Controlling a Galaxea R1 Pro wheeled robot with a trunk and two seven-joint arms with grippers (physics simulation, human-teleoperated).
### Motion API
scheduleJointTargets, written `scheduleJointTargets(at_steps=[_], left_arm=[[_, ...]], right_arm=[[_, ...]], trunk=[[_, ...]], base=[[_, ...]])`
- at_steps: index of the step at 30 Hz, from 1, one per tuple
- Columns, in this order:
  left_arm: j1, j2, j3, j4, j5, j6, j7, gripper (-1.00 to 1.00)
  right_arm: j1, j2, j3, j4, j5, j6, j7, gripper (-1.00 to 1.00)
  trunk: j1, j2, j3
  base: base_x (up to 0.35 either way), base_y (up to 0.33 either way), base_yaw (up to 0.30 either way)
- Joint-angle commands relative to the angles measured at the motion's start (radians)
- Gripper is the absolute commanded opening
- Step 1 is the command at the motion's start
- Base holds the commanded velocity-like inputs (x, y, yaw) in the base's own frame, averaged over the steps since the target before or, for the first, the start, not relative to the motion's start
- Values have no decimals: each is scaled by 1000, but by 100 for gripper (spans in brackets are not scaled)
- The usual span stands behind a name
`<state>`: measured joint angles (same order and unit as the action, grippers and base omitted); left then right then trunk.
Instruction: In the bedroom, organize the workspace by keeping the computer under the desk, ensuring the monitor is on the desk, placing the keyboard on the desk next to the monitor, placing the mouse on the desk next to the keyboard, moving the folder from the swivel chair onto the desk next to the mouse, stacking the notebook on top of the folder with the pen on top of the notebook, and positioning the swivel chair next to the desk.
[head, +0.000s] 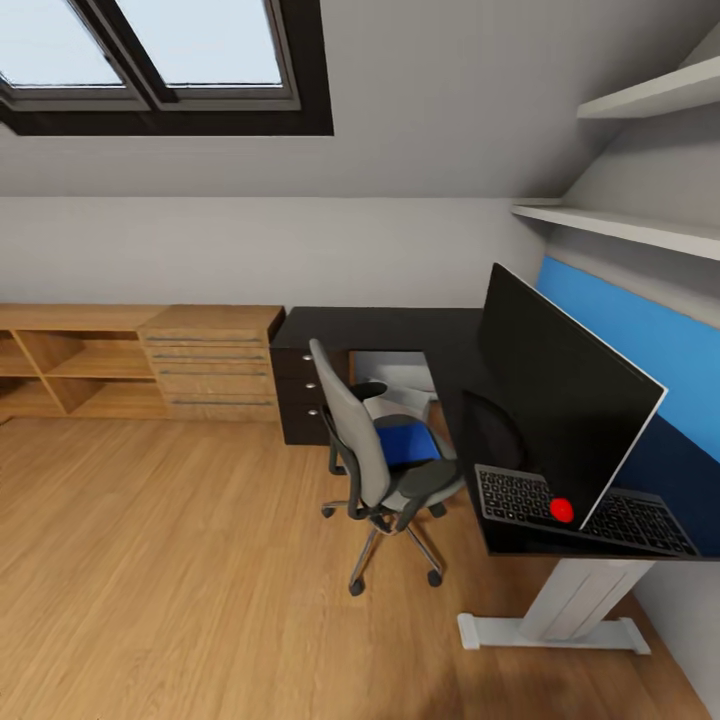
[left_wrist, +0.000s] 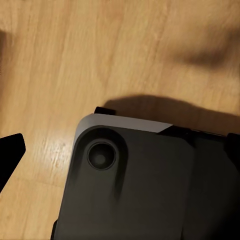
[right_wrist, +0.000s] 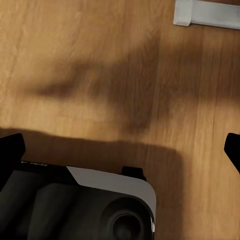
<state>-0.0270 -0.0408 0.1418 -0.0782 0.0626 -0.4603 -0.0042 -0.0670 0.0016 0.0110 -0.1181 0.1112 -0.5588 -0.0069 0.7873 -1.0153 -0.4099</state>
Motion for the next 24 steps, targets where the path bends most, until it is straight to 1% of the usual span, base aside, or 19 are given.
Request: scheduleJointTargets(at_steps=[1,5,16,20,24], left_arm=[[-1,0,0,1,6,-3,0,100],[-1,-1,0,1,6,-3,0,100],[-1,-1,1,2,6,-3,0,100],[-1,-1,1,2,6,-2,0,100],[-1,-1,1,2,7,-3,0,100]], right_arm=[[-1,0,0,0,4,-3,-1,100],[-1,0,0,0,4,-3,-1,100],[-1,0,0,0,4,-3,-1,100],[-1,0,0,0,4,-3,-1,100],[-1,0,1,1,4,-3,-1,100]], trunk=[[0,-1,-1],[0,-1,-1],[0,-1,-1],[0,-1,-1],[0,-1,-1]], base=[[9,9,82],[5,5,169],[1,1,251],[0,0,109],[0,0,36]])
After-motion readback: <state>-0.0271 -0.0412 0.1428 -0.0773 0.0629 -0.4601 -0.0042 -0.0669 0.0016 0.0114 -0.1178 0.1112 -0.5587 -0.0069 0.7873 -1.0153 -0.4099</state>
